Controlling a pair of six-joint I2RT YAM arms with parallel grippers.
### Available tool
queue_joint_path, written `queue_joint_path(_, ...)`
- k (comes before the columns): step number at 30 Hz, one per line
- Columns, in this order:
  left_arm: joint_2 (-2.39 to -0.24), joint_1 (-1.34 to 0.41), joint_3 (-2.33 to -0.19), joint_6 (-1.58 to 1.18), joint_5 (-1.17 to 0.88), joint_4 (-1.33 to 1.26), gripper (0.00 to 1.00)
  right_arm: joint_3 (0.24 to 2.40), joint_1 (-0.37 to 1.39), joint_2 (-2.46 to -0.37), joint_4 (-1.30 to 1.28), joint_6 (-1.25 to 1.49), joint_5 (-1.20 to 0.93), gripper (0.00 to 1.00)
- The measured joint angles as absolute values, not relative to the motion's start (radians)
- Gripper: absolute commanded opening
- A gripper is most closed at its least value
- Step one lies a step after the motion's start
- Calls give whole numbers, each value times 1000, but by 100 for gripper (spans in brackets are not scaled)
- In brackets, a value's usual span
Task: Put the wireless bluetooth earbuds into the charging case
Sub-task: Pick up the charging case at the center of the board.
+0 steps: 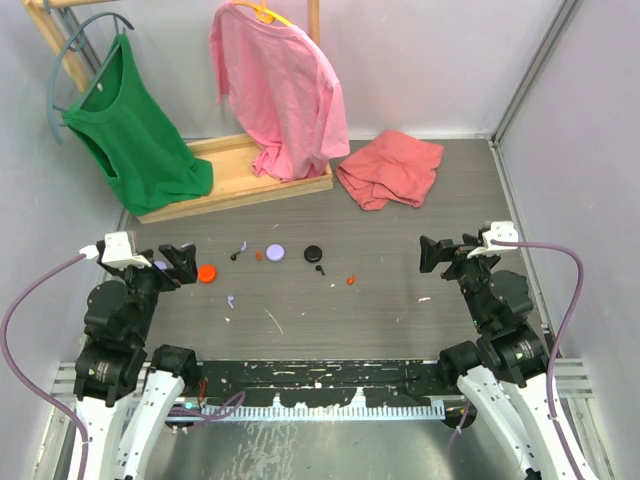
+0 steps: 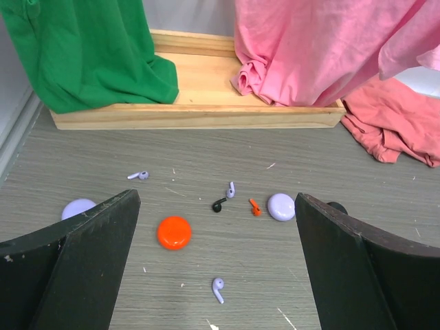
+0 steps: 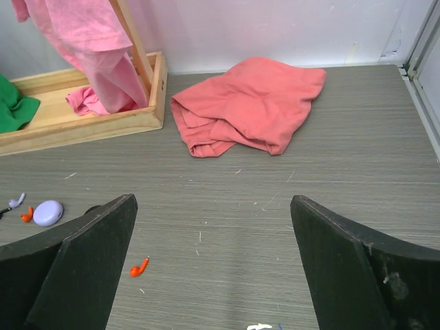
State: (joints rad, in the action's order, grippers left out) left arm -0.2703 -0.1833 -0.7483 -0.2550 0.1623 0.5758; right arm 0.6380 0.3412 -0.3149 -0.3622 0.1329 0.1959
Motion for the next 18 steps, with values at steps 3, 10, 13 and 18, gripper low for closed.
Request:
queue_joint_path(3,-272,-184,-748,-257,171,576,98,638,341,-315,-362,133,190,100)
queue_joint_path(10,-336,-184,-757,-282,191,592,98,638,341,-314,-362,136,181,100)
queue_joint_path(13,-371,-184,-780,-297,215,615,98,638,341,-311,-362,142,175,100)
queue_joint_path(18,-427,-184,-806,-337,265,653,98,638,342,-290,-361,157,153,100)
